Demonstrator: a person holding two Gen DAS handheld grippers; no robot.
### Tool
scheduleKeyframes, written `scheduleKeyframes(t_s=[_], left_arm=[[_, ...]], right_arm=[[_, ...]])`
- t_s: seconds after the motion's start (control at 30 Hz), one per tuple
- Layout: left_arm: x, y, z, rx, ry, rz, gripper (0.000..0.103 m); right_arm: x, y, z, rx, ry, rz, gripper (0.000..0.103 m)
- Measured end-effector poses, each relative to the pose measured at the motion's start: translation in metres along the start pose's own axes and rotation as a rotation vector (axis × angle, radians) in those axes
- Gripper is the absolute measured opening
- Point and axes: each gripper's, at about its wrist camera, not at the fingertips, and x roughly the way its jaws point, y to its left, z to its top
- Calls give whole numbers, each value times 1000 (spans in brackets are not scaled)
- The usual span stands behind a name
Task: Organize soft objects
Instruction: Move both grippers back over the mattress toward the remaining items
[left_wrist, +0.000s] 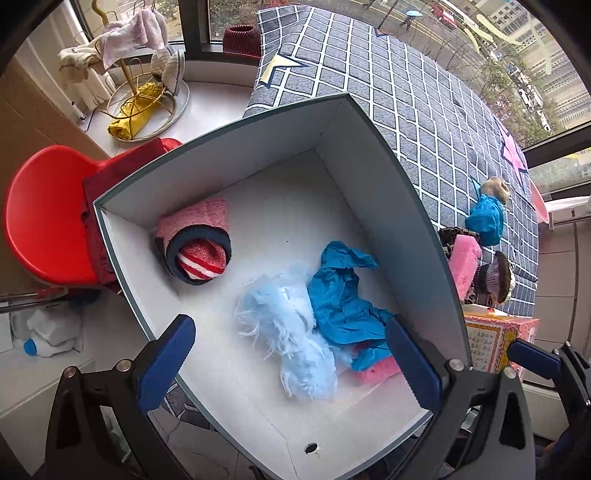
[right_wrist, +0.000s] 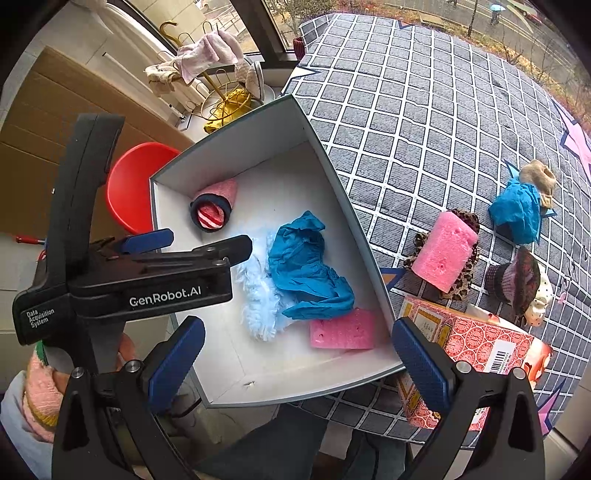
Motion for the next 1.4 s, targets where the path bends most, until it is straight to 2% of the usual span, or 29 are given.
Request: scheduleKeyframes(t_s=[0.43,0.57,0.63,0.7,0.83,0.93,1.0,1.13,1.27,1.4], left_arm=[[-16,-19,6,41,-50,-15,103],[-26,-27,9,49,-87,-13,103],[-35,-32,9,53,-139,-2,103],[-55,-41,7,72,-242,12,103],[-101,-51,3,93,-457,-26,103],[-126,-55,7,73,-534,-66,103],[-132,-56,13,59,-532,-102,103],[-128,-67,26,63,-475,-154,103],[-110,-97,37,129,-369,-139,103],[-71,-146,38,226,-215,-124,103]], right_arm=[[-21,-12,-3,41,-56,7,102],[-30,-20,-5,68,-77,13,102],[-36,-26,-7,85,-90,16,102],[-44,-33,-10,110,-107,19,102],[-57,-46,-15,153,-141,13,102],[-66,-56,-19,187,-166,3,102],[-72,-64,-22,213,-185,-4,102],[-84,-83,-28,252,-207,-16,102],[-97,-115,-38,319,-231,-36,102],[-106,-159,-51,423,-243,-55,102]])
